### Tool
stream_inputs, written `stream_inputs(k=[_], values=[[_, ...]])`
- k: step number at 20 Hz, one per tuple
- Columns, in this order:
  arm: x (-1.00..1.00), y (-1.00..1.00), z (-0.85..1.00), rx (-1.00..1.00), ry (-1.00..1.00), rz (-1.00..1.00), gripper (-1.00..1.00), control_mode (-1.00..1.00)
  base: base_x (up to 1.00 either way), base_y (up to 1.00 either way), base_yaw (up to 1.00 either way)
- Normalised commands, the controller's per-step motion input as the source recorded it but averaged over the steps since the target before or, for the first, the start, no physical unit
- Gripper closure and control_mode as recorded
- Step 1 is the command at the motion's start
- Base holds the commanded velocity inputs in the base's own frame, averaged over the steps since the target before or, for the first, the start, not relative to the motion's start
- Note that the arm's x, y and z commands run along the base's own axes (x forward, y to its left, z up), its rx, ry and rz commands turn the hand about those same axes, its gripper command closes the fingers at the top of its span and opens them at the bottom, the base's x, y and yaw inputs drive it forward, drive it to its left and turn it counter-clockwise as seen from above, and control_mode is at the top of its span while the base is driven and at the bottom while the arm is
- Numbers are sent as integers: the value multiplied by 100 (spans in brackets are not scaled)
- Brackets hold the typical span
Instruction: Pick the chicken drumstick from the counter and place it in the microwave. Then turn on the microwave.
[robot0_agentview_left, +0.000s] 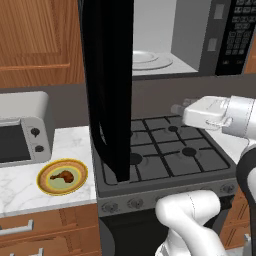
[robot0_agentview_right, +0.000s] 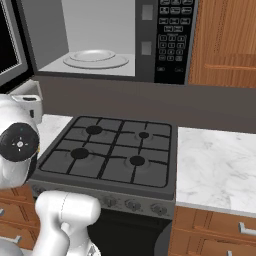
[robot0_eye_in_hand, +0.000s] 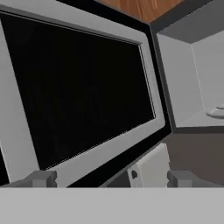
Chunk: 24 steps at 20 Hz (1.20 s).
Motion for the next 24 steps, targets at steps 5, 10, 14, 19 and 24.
stream_inputs(k=[5, 10, 14, 19, 24], values=[[6, -7, 0, 0, 9, -9, -100, -100, 0, 0, 0], [8, -6, -1, 0, 5, -6, -100, -100, 0, 0, 0], [5, -3, -8, 0, 3, -6, -100, -100, 0, 0, 0], [5, 0, -10, -2, 3, -5, -100, -100, 0, 0, 0], [5, 0, -9, -3, 1, -4, -100, -100, 0, 0, 0]])
